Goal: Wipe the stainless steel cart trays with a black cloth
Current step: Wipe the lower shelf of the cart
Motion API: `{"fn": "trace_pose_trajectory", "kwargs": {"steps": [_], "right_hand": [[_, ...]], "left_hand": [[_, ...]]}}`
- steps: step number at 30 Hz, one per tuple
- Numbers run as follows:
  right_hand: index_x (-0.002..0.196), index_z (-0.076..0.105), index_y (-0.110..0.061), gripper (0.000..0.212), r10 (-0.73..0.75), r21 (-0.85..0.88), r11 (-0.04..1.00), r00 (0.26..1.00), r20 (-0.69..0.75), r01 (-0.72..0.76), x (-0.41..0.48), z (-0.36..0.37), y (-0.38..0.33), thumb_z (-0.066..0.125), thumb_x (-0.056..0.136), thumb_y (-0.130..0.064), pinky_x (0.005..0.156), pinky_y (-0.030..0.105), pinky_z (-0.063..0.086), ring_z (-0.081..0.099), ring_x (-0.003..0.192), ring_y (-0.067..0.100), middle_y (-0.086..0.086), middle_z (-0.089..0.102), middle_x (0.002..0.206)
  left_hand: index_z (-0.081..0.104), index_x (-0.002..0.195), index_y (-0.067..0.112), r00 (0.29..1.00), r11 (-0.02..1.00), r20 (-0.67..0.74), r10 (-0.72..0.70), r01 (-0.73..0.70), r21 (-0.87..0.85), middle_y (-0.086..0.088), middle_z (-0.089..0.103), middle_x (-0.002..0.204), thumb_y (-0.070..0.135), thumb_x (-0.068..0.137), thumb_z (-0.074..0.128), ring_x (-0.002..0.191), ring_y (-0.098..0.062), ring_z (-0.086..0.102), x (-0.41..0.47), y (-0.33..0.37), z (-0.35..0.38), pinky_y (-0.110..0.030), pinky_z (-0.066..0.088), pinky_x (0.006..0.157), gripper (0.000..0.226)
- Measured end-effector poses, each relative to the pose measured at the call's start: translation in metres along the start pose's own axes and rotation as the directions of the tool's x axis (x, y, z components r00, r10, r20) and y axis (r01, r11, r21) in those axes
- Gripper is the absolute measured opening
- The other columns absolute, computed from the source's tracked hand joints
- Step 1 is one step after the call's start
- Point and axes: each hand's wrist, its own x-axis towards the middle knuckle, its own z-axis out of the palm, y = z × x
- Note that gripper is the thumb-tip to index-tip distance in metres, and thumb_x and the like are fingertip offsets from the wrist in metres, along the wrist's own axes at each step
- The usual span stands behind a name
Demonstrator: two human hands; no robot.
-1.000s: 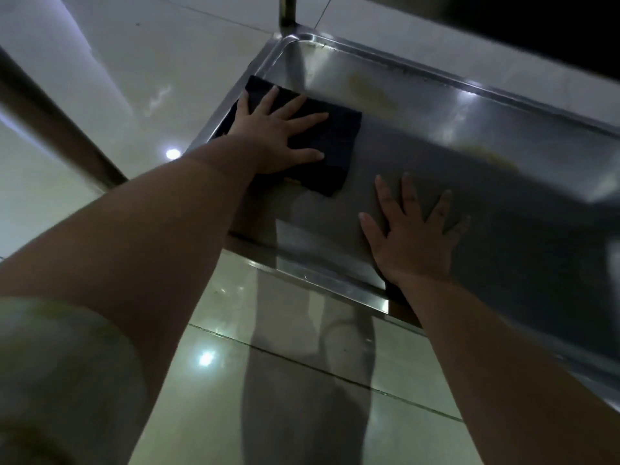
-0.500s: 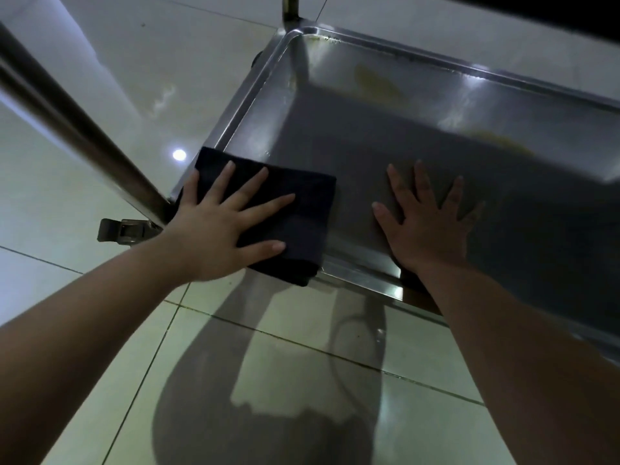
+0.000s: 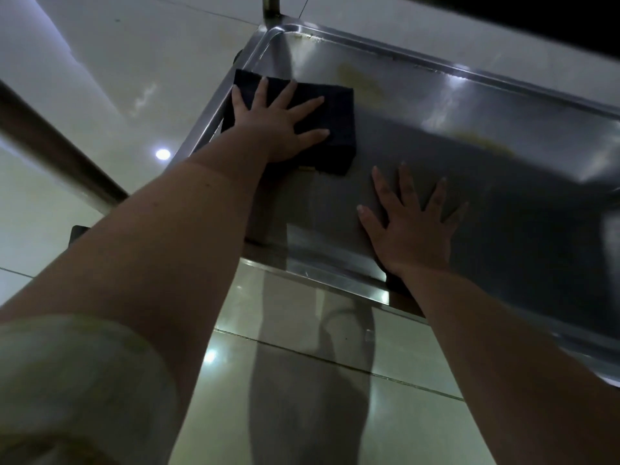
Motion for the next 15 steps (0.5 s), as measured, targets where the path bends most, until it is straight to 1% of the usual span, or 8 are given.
{"fn": "trace_pose_trajectory", "kwargs": {"steps": [3,6,8,10,11,13,15], "right_hand": [[0.146,-0.008,-0.058,0.068,0.014,0.001,1.000,1.000,0.002,-0.014,0.003,0.002,0.001,0.002,0.082,-0.079,0.108,0.073,-0.009,-0.012,0.146,0.046,-0.014,-0.006,0.163],[0.146,-0.010,-0.057,0.070,0.008,-0.020,1.000,1.000,0.012,-0.008,0.005,0.003,0.002,-0.002,0.080,-0.080,0.105,0.074,-0.011,-0.013,0.145,0.047,-0.012,-0.008,0.163],[0.146,-0.010,-0.056,0.069,0.000,-0.028,1.000,1.000,0.031,0.001,0.006,0.002,0.003,-0.002,0.081,-0.077,0.104,0.074,-0.012,-0.013,0.144,0.048,-0.011,-0.009,0.164],[0.147,-0.009,-0.055,0.064,-0.001,-0.018,1.000,0.998,0.063,0.002,0.007,0.001,0.003,0.002,0.087,-0.072,0.105,0.072,-0.013,-0.014,0.144,0.048,-0.010,-0.011,0.163],[0.147,-0.008,-0.054,0.061,-0.006,0.013,1.000,0.996,0.091,0.005,0.009,0.001,0.004,0.006,0.090,-0.069,0.106,0.070,-0.015,-0.017,0.144,0.047,-0.011,-0.013,0.163],[0.148,-0.005,-0.054,0.056,-0.042,0.153,0.988,0.984,0.175,0.014,0.013,-0.004,0.010,0.016,0.097,-0.062,0.108,0.062,-0.020,-0.022,0.144,0.042,-0.015,-0.014,0.162],[0.150,-0.001,-0.052,0.056,-0.129,0.297,0.953,0.964,0.231,0.057,0.011,-0.017,0.031,0.026,0.101,-0.054,0.112,0.053,-0.020,-0.021,0.146,0.037,-0.018,-0.010,0.162]], "left_hand": [[-0.006,0.142,0.066,1.000,1.000,-0.004,0.001,-0.001,0.024,0.011,-0.008,0.164,0.092,0.074,0.008,0.149,-0.036,-0.012,-0.003,0.003,0.001,-0.072,-0.011,0.108,0.074],[-0.007,0.140,0.068,1.000,1.000,-0.011,0.023,-0.023,0.007,0.012,-0.008,0.164,0.093,0.072,0.007,0.149,-0.035,-0.012,-0.027,0.004,0.008,-0.070,-0.012,0.109,0.074],[-0.008,0.140,0.068,0.999,0.999,-0.026,0.046,-0.046,-0.003,0.011,-0.009,0.164,0.093,0.071,0.005,0.149,-0.035,-0.012,-0.051,0.006,0.015,-0.069,-0.012,0.109,0.074],[-0.012,0.138,0.069,0.997,0.998,-0.025,0.069,-0.070,-0.007,0.012,-0.012,0.164,0.094,0.068,0.001,0.149,-0.035,-0.014,-0.078,0.011,0.023,-0.068,-0.013,0.110,0.075],[-0.015,0.137,0.069,0.997,0.997,-0.017,0.078,-0.078,-0.005,0.012,-0.014,0.163,0.094,0.065,-0.003,0.148,-0.035,-0.016,-0.092,0.013,0.028,-0.067,-0.013,0.110,0.076],[-0.020,0.134,0.070,0.996,0.997,-0.014,0.083,-0.083,0.003,0.014,-0.016,0.162,0.094,0.064,-0.005,0.148,-0.033,-0.018,-0.116,0.017,0.033,-0.067,-0.014,0.111,0.075],[-0.020,0.134,0.070,0.997,0.997,-0.014,0.073,-0.073,0.003,0.014,-0.016,0.163,0.094,0.066,-0.004,0.149,-0.033,-0.017,-0.132,0.021,0.032,-0.066,-0.013,0.111,0.074]]}}
